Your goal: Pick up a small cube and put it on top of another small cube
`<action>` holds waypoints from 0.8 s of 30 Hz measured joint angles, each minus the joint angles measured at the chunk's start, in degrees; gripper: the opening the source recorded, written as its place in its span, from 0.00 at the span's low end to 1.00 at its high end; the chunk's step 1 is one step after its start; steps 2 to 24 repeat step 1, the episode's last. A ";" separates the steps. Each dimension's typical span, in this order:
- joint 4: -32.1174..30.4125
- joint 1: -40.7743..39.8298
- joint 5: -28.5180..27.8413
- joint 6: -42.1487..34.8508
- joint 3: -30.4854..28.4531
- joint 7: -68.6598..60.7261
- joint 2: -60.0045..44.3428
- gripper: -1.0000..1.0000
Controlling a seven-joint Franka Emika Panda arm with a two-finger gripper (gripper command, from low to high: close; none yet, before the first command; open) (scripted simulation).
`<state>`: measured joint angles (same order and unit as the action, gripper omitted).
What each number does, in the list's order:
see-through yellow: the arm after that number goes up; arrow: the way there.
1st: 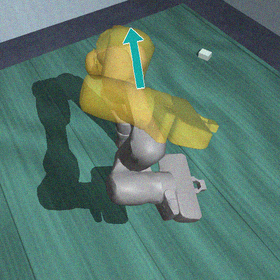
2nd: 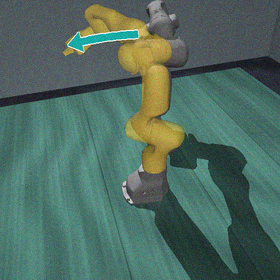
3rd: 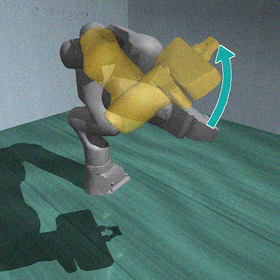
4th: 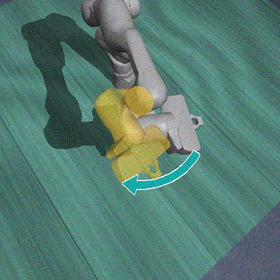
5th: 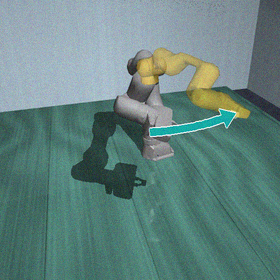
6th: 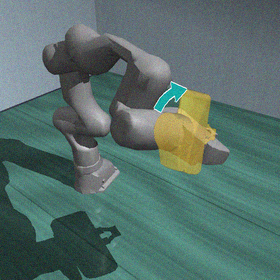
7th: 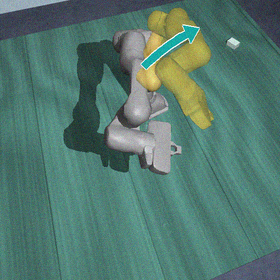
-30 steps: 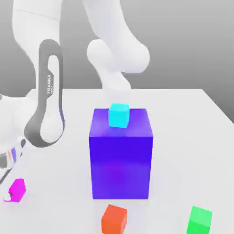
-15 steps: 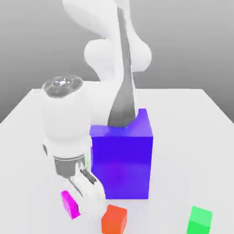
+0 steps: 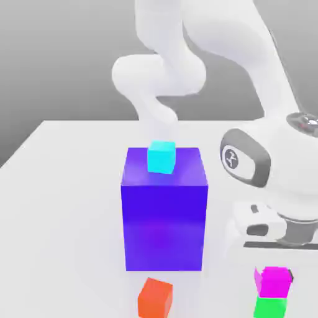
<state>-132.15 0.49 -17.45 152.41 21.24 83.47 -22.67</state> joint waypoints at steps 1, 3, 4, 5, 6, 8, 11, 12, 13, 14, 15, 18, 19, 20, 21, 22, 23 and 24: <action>0.00 0.00 0.00 0.00 0.00 0.00 0.00 1.00; 0.00 0.00 0.00 0.00 0.00 0.00 0.00 1.00; 0.00 0.00 0.00 0.00 0.00 0.00 0.00 1.00; 0.00 0.00 0.00 0.00 0.00 0.00 0.00 1.00; 0.00 0.00 0.00 0.00 0.00 0.00 0.00 1.00; 0.00 0.00 0.00 0.00 0.00 0.00 0.00 1.00; 0.00 0.00 0.00 0.00 0.00 0.00 0.00 1.00; 0.00 0.00 0.00 0.00 0.00 0.00 0.00 1.00; 0.00 0.00 0.00 0.00 0.00 0.00 0.00 1.00; 0.00 0.00 0.00 0.00 0.00 0.00 0.00 1.00; 0.00 0.00 0.00 0.00 0.00 0.00 0.00 1.00; 0.00 0.00 0.00 0.00 0.00 0.00 0.00 1.00; 0.00 0.00 0.00 0.00 0.00 0.00 0.00 1.00; 0.00 0.00 0.00 0.00 0.00 0.00 0.00 1.00; 0.00 0.00 0.00 0.00 0.00 0.00 0.00 1.00; 0.00 0.00 0.00 0.00 0.00 0.00 0.00 1.00; 0.00 0.00 0.00 0.00 0.00 0.00 0.00 1.00; 0.00 0.00 0.00 0.00 0.00 0.00 0.00 1.00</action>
